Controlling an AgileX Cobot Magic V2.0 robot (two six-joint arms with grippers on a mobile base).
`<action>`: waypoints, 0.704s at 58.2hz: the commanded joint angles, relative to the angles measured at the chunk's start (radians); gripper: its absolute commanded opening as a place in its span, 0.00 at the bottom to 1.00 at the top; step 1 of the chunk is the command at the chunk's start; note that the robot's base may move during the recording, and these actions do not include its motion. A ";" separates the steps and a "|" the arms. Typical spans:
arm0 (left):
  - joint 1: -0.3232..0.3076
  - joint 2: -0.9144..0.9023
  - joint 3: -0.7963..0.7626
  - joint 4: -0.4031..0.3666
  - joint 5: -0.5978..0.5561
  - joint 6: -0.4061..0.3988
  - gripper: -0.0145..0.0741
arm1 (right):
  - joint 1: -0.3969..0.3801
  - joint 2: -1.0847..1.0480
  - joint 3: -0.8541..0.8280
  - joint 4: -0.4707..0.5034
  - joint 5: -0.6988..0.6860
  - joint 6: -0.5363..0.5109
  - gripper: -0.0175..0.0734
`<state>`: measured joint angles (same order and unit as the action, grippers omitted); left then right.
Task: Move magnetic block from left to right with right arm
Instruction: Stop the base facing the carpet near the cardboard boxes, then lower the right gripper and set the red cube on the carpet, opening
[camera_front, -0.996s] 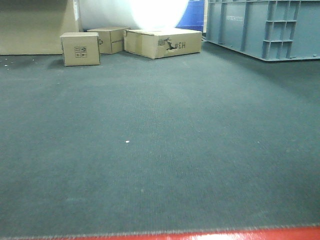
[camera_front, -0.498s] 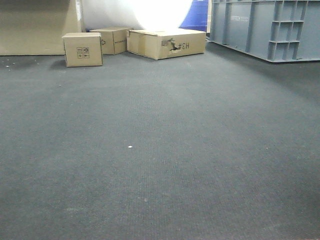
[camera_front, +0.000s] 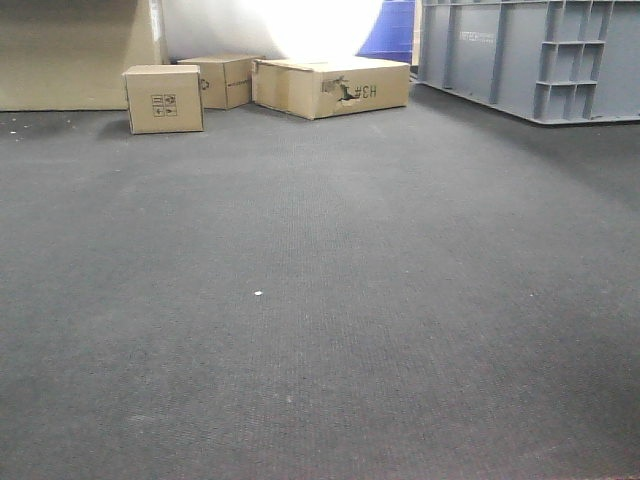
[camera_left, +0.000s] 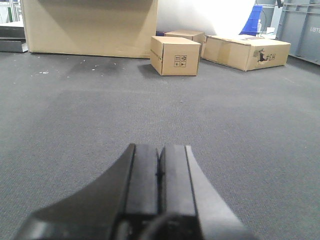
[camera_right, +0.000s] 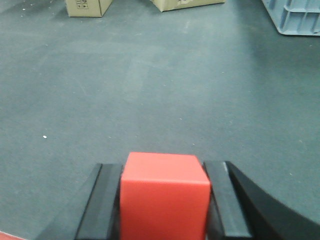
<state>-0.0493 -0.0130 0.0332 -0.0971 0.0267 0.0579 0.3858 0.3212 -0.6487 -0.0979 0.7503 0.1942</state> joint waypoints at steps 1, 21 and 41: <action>0.001 -0.009 0.009 -0.005 -0.084 -0.006 0.02 | -0.003 0.131 -0.096 -0.002 -0.095 -0.038 0.31; 0.001 -0.009 0.009 -0.005 -0.084 -0.006 0.02 | 0.035 0.662 -0.380 0.110 -0.064 -0.166 0.31; 0.001 -0.009 0.009 -0.005 -0.084 -0.006 0.02 | 0.119 1.064 -0.472 0.107 -0.126 -0.181 0.31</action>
<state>-0.0493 -0.0130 0.0332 -0.0971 0.0267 0.0579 0.5012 1.3360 -1.0833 0.0092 0.7079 0.0243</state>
